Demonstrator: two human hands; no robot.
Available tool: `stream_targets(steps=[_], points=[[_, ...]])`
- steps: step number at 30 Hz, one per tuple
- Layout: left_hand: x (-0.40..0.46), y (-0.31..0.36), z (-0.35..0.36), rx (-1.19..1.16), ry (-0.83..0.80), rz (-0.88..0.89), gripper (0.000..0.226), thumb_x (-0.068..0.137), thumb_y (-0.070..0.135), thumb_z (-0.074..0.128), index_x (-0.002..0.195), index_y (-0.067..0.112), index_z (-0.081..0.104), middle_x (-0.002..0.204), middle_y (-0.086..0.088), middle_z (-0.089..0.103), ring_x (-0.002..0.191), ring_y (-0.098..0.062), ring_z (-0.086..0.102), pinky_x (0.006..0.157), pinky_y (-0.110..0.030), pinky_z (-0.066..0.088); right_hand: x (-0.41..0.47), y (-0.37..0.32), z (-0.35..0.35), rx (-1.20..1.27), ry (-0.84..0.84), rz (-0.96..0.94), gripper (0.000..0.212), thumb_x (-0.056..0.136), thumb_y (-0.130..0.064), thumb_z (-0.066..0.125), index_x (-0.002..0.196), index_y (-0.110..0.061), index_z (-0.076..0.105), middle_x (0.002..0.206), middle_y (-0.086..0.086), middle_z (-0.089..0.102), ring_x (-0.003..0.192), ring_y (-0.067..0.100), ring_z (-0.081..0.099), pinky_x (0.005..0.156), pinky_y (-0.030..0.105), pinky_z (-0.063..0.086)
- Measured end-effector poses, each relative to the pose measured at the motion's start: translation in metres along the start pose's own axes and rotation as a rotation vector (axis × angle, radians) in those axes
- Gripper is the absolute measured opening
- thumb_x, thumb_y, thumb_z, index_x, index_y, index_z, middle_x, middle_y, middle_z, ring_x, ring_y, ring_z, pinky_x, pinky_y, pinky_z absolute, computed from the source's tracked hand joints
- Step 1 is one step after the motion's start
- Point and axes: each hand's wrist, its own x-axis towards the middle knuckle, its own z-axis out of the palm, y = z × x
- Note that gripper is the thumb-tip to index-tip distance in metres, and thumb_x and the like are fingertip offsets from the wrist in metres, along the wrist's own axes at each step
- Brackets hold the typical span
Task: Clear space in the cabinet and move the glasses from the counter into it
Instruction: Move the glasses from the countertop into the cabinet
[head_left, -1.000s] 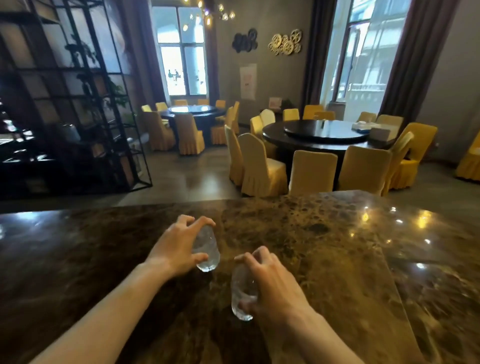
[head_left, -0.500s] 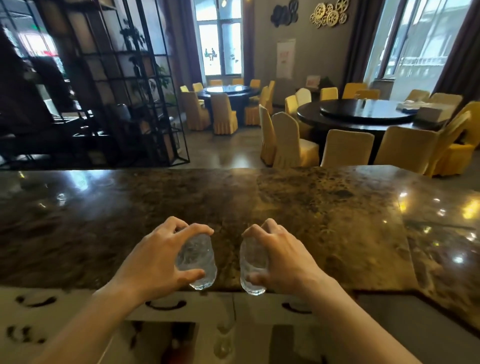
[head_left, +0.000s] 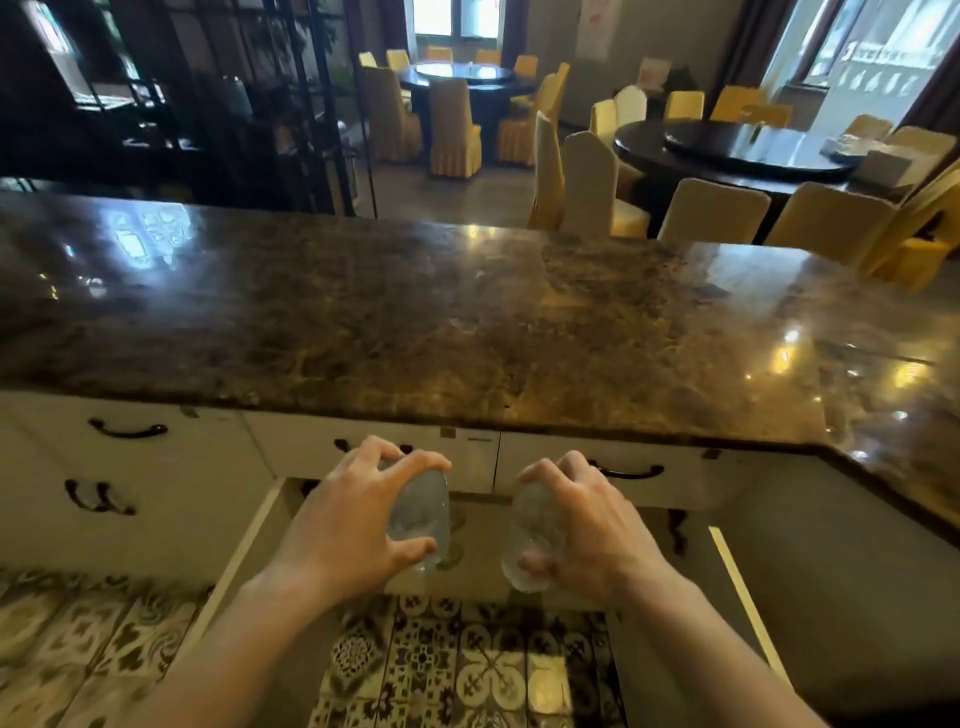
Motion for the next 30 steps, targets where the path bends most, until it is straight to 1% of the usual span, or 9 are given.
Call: stream_targets(steps=[6,12,17,20,22,25,27,29,30], points=[[-0.020,-0.005,0.083,-0.069,-0.050,-0.156,0.076,0.070,0.053,0.081,0.130,0.060,0.034,0.123,0.016,0.037,0.110,-0.006,0.044,0.086,-0.025,0.052,0.001,0.027,0.070,0.044,-0.050,0.030,0.075,0.069,-0.046,0.084,0.127,-0.044,0.037,0.121,-0.010,0.037,0.112,0.012,0.043,0.084,0.032,0.056],[-0.007,-0.009,0.187,-0.148,-0.094,-0.340,0.080,0.072,0.050,0.080,0.134,0.058,0.030,0.131,0.012,0.031,0.120,-0.013,0.042,0.096,-0.033,0.052,0.035,0.084,0.148,0.022,-0.136,0.075,0.081,0.078,-0.041,0.080,0.141,-0.038,0.029,0.156,0.007,0.026,0.142,0.034,0.031,0.097,0.043,0.052],[-0.004,-0.035,0.282,-0.219,-0.113,-0.419,0.077,0.074,0.050,0.073,0.130,0.064,0.022,0.131,0.013,0.023,0.117,-0.019,0.046,0.092,-0.036,0.053,0.067,0.144,0.221,0.023,-0.142,0.082,0.080,0.080,-0.041,0.079,0.140,-0.040,0.026,0.147,0.001,0.027,0.137,0.028,0.032,0.094,0.041,0.054],[-0.005,-0.060,0.354,-0.232,-0.045,-0.443,0.070,0.067,0.058,0.060,0.131,0.060,0.031,0.121,0.016,0.025,0.110,-0.018,0.047,0.084,-0.033,0.053,0.085,0.178,0.282,-0.004,-0.163,0.079,0.080,0.081,-0.042,0.077,0.140,-0.039,0.024,0.146,0.000,0.027,0.135,0.026,0.031,0.095,0.037,0.053],[-0.005,-0.077,0.405,-0.215,-0.017,-0.437,0.071,0.067,0.060,0.061,0.133,0.058,0.035,0.122,0.010,0.032,0.109,-0.019,0.048,0.084,-0.033,0.051,0.098,0.198,0.327,-0.028,-0.192,0.093,0.078,0.083,-0.043,0.075,0.141,-0.036,0.024,0.142,0.001,0.032,0.131,0.027,0.036,0.093,0.038,0.052],[-0.001,-0.105,0.480,-0.203,-0.037,-0.433,0.068,0.078,0.056,0.065,0.141,0.048,0.039,0.140,0.000,0.039,0.125,-0.024,0.044,0.099,-0.040,0.046,0.118,0.231,0.389,0.004,-0.269,0.125,0.045,0.088,-0.041,0.069,0.126,-0.034,0.047,0.123,0.000,0.054,0.109,0.025,0.060,0.082,0.037,0.053],[0.001,-0.127,0.535,-0.205,-0.080,-0.410,0.069,0.080,0.051,0.068,0.141,0.045,0.038,0.144,-0.001,0.037,0.127,-0.026,0.043,0.101,-0.042,0.045,0.128,0.256,0.444,0.059,-0.342,0.160,0.024,0.092,-0.047,0.062,0.111,-0.035,0.059,0.109,-0.004,0.063,0.103,0.022,0.064,0.079,0.034,0.052],[0.011,-0.150,0.580,-0.153,-0.093,-0.377,0.069,0.077,0.050,0.068,0.136,0.051,0.033,0.136,0.002,0.036,0.122,-0.021,0.042,0.093,-0.038,0.049,0.146,0.278,0.488,0.076,-0.321,0.160,0.039,0.089,-0.051,0.064,0.123,-0.033,0.058,0.121,-0.002,0.056,0.115,0.021,0.055,0.085,0.036,0.050],[0.016,-0.162,0.604,-0.142,-0.107,-0.366,0.068,0.075,0.050,0.068,0.132,0.054,0.031,0.129,0.005,0.035,0.119,-0.018,0.041,0.087,-0.034,0.050,0.158,0.290,0.512,0.075,-0.232,0.140,0.048,0.085,-0.049,0.069,0.128,-0.033,0.054,0.126,-0.003,0.051,0.117,0.019,0.050,0.086,0.038,0.051]])
